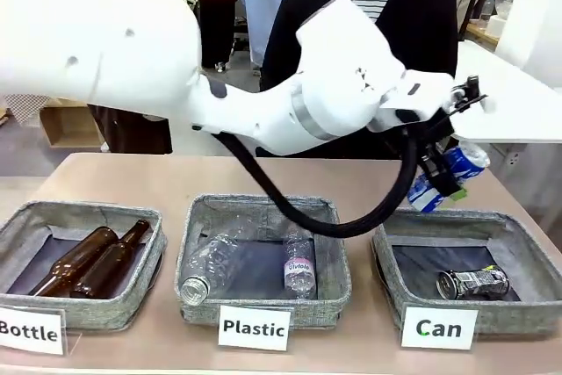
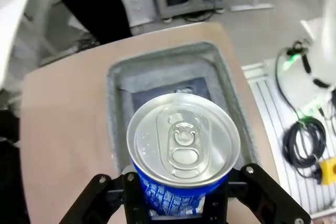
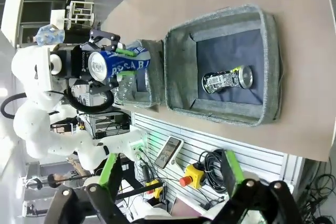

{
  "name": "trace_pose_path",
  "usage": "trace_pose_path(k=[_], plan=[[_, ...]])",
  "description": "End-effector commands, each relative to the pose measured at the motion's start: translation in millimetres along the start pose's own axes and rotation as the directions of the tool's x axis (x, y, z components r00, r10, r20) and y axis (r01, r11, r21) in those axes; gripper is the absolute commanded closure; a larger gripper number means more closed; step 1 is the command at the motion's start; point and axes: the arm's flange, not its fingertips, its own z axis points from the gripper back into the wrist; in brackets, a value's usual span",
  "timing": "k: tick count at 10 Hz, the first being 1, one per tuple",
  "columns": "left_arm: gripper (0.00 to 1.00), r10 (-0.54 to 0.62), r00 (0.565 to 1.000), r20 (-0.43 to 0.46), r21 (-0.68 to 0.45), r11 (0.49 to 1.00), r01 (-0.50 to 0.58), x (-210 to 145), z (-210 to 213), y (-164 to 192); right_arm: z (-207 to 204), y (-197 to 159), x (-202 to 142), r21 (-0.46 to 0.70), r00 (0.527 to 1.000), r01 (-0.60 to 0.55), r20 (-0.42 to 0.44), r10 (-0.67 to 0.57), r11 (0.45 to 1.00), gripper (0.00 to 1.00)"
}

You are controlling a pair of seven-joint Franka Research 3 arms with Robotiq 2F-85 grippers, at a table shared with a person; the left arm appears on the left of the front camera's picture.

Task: Sort the can waste into the basket.
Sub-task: Pick up the can waste from the table and place it in the right Fabric basket.

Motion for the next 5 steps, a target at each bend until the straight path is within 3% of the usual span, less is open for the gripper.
trace_pose_path(k=[1, 5], plan=[[0.66, -0.025, 1.0, 0.002, -0.039, 0.999, 0.025, -13.3, 6.2, -4.0, -5.9, 4.8, 4.1, -0.008, 1.0, 0.004, -0.016, -0.004, 1.0, 0.0], [0.66, -0.008, 1.0, -0.006, -0.018, 1.0, 0.008, -6.4, -3.7, 2.0, -5.9, 4.8, 4.1, -0.008, 1.0, 0.004, -0.016, -0.004, 1.0, 0.0]])
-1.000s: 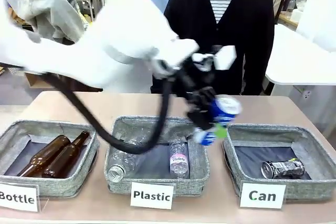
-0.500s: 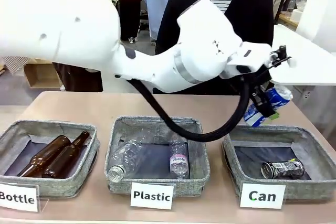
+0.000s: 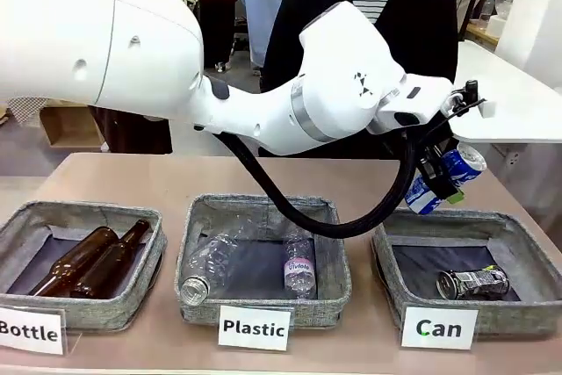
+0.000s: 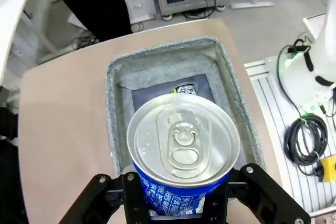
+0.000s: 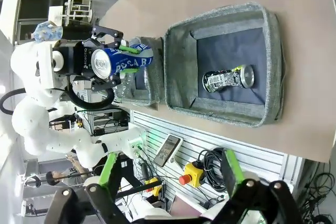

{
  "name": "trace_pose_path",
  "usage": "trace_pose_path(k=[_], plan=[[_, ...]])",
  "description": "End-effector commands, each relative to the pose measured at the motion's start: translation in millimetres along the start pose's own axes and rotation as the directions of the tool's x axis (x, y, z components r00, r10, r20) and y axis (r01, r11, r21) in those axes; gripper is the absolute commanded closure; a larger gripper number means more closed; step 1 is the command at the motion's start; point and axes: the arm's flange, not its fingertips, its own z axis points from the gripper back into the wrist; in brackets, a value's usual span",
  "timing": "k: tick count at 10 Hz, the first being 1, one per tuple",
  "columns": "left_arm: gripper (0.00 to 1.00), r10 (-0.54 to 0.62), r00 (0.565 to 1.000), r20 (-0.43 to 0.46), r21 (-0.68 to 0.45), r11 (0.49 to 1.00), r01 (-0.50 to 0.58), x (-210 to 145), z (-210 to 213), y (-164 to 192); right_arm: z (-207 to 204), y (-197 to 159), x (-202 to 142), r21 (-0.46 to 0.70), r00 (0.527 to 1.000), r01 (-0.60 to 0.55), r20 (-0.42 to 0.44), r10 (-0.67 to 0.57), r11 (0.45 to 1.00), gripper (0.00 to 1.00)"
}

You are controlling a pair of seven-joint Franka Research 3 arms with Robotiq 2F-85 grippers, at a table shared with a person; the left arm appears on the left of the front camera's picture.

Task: Sort the can waste into the basket.
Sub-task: Pick up the can waste from the table and place it in the right Fabric basket.

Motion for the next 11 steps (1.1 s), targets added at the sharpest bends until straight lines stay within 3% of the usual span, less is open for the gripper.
trace_pose_path(k=[1, 2, 3, 4, 5, 6, 11], plan=[[0.66, 0.012, 1.0, 0.004, -0.009, 1.0, -0.012, -0.6, -3.1, -1.7, -0.1, 1.6, 0.5, 0.0, 1.0, 0.008, 0.001, -0.008, 1.0, 0.0], [0.66, 0.024, 1.0, 0.007, -0.025, 0.999, -0.024, -0.6, -4.8, -2.1, -0.1, 1.6, 0.5, 0.0, 1.0, 0.008, 0.001, -0.008, 1.0, 0.0], [0.08, 0.023, 1.0, 0.002, -0.026, 0.999, -0.023, -0.5, -5.7, -2.6, -0.1, 1.6, 0.5, 0.0, 1.0, 0.008, 0.001, -0.008, 1.0, 0.0], [0.08, 0.036, 0.999, 0.006, -0.041, 0.999, -0.036, -0.6, -6.0, -3.4, -0.1, 1.6, 0.5, 0.0, 1.0, 0.008, 0.001, -0.008, 1.0, 0.0], [0.0, 0.048, 0.999, 0.012, -0.043, 0.998, -0.048, -0.2, -5.5, -3.2, -0.1, 1.6, 0.5, 0.0, 1.0, 0.008, 0.001, -0.008, 1.0, 0.0], [0.03, 0.047, 0.999, 0.007, -0.047, 0.998, -0.047, -0.3, -5.6, -4.3, -0.1, 1.6, 0.5, 0.0, 1.0, 0.008, 0.001, -0.008, 1.0, 0.0], [0.0, 0.038, 0.999, 0.015, -0.059, 0.998, -0.037, -2.1, 13.3, -12.5, -0.1, 1.6, 0.5, 0.0, 1.0, 0.008, 0.001, -0.008, 1.0, 0.0]])
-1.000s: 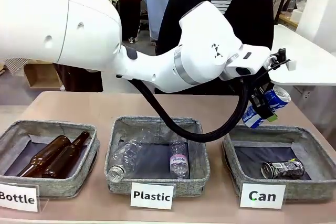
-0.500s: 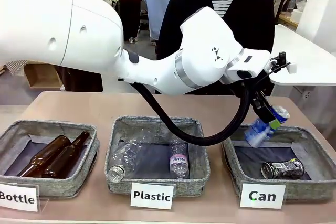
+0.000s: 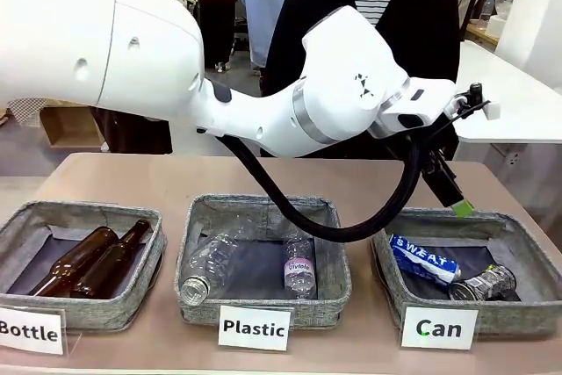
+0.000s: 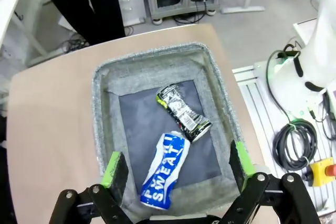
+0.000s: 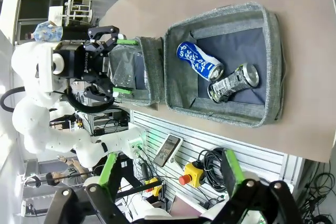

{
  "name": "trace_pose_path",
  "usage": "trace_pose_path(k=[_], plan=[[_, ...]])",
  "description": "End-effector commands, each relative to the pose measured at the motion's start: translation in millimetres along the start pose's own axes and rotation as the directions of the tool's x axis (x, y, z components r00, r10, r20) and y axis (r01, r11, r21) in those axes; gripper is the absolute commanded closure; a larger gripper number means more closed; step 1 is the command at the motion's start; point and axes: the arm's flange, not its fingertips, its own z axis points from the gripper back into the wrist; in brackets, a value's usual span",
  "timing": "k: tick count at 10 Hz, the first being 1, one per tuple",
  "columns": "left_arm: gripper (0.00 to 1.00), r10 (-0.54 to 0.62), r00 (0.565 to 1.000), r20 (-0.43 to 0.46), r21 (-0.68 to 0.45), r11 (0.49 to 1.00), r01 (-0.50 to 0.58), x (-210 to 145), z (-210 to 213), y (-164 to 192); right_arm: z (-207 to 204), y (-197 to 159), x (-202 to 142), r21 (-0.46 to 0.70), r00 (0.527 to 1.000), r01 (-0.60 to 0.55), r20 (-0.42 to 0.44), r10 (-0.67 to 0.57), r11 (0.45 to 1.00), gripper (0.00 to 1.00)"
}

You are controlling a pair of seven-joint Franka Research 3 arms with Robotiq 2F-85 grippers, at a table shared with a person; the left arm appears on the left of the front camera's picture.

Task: Sort the can waste into the basket.
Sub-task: Pick up the can waste from the table and place it in the right Fabric basket.

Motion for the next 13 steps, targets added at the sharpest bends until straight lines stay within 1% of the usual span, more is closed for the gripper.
trace_pose_path(k=[1, 2, 3, 4, 5, 6, 7, 8, 9, 10, 11, 12, 13], plan=[[0.0, 0.033, 0.999, -0.007, -0.028, 0.999, -0.033, -11.8, 29.9, -9.8, 0.0, 0.0, 0.0, 0.0, 1.0, 0.0, 0.0, 0.0, 1.0, 0.0], [0.0, 0.106, 0.994, -0.004, 0.017, 0.994, -0.106, -26.7, 58.2, -11.6, -13.8, 8.4, 7.3, 0.007, 0.999, -0.021, -0.024, 0.021, 1.0, 0.0], [0.0, 0.185, 0.983, -0.005, 0.008, 0.983, -0.184, -45.3, 87.4, -13.5, -31.6, 16.8, 19.9, 0.015, 0.999, -0.039, -0.025, 0.039, 0.999, 0.0], [0.0, 0.316, 0.949, -0.005, -0.004, 0.949, -0.316, -65.1, 119.8, -13.0, -56.4, 27.3, 33.6, 0.048, 0.995, -0.076, -0.053, 0.079, 0.996, 0.0], [0.0, 0.446, 0.895, 0.024, 0.017, 0.895, -0.446, -83.9, 157.8, -13.3, -88.0, 38.2, 44.6, 0.064, 0.989, -0.113, -0.087, 0.119, 0.991, 0.0], [0.0, 0.533, 0.845, 0.044, 0.014, 0.845, -0.534, -104.3, 197.6, -13.5, -122.9, 51.0, 53.2, 0.103, 0.982, -0.129, -0.126, 0.142, 0.986, 0.0], [0.0, 0.628, 0.772, 0.095, 0.037, 0.773, -0.633, -131.5, 239.4, -7.4, -161.3, 66.7, 60.1, 0.138, 0.975, -0.148, -0.148, 0.168, 0.979, 0.0], [0.0, 0.688, 0.711, 0.143, 0.015, 0.717, -0.697, -157.1, 274.3, -4.1, -193.2, 82.7, 65.8, 0.164, 0.976, -0.148, -0.135, 0.171, 0.975, 0.0], [0.0, 0.739, 0.642, 0.206, -0.052, 0.663, -0.746, -188.7, 301.8, -6.4, -220.9, 94.9, 71.3, 0.22, 0.978, -0.133, -0.13, 0.164, 0.966, 0.0], [0.0, 0.777, 0.564, 0.28, -0.085, 0.605, -0.792, -223.4, 325.9, -10.9, -245.0, 107.7, 77.1, 0.265, 0.982, -0.118, -0.108, 0.152, 0.957, 0.0], [0.0, 0.804, 0.472, 0.362, -0.175, 0.556, -0.813, -267.4, 350.8, -20.2, -265.7, 120.9, 83.9, 0.307, 0.984, -0.11, -0.101, 0.147, 0.945, 0.0], [0.0, 0.812, 0.404, 0.422, -0.285, 0.542, -0.791, -312.0, 369.7, -32.8, -279.6, 131.2, 91.2, 0.352, 0.989, -0.089, -0.081, 0.125, 0.932, 0.0], [0.0, 0.814, 0.34, 0.47, -0.339, 0.522, -0.783, -361.4, 381.8, -52.1, -288.8, 135.3, 98.1, 0.385, 0.993, -0.054, -0.079, 0.091, 0.921, 0.0]])
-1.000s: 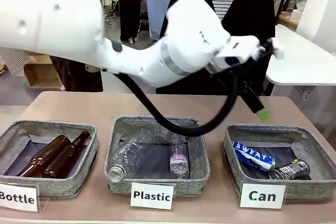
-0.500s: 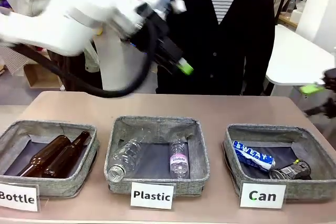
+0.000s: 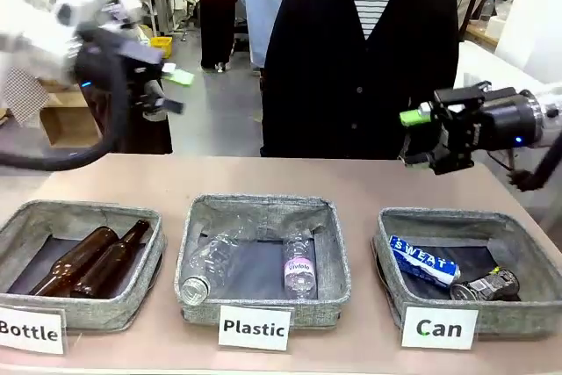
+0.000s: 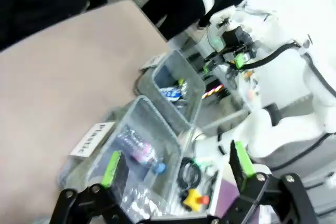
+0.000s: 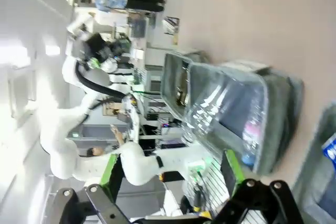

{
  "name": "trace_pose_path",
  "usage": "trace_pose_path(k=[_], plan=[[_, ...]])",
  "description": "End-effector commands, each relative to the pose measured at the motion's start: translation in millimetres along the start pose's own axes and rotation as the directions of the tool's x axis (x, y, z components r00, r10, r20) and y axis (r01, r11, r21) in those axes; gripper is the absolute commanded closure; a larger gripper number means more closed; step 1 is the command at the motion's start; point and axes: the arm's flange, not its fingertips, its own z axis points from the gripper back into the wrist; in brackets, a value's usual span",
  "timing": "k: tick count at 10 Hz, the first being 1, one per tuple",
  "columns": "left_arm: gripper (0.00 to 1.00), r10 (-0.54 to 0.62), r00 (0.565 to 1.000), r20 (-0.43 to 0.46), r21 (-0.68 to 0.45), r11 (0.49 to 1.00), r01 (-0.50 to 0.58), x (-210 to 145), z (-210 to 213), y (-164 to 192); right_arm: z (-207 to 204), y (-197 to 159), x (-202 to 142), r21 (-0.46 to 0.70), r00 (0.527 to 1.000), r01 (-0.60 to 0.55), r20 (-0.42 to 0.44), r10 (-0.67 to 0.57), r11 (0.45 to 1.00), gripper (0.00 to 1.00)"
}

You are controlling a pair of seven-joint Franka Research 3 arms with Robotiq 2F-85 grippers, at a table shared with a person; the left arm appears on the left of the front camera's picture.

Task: Sort the can waste into the basket.
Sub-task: Pick up the can waste from the table and place it in the right Fabric basket.

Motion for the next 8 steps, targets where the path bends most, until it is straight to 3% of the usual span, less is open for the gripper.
trace_pose_path(k=[1, 2, 4, 5, 8], plan=[[0.0, 0.058, 0.983, 0.173, -0.105, 0.994, -0.041, -61.8, 54.9, 37.4, -7.6, -6.4, 21.1, 0.066, 0.999, 0.007, 0.033, -0.009, 0.998, 0.0], [0.0, 0.081, 0.962, 0.263, -0.119, 0.992, -0.051, -86.5, 83.0, 54.9, -6.9, -15.7, 28.4, 0.081, 0.999, -0.011, 0.033, 0.008, 0.997, 0.0], [0.0, 0.1, 0.937, 0.336, -0.115, 0.991, -0.065, -128.0, 105.6, 82.5, 1.0, -25.0, 34.3, 0.061, 0.993, 0.021, 0.113, -0.027, 0.998, 0.0], [0.0, 0.111, 0.96, 0.257, -0.108, 0.99, -0.085, -102.2, 99.1, 67.8, -7.0, -16.3, 25.1, 0.061, 0.999, 0.026, 0.034, -0.028, 0.998, 0.0], [0.0, 0.111, 0.96, 0.257, -0.108, 0.99, -0.085, -102.2, 99.1, 67.8, -7.0, -16.3, 25.1, 0.061, 0.999, 0.026, 0.034, -0.028, 0.998, 0.0]])
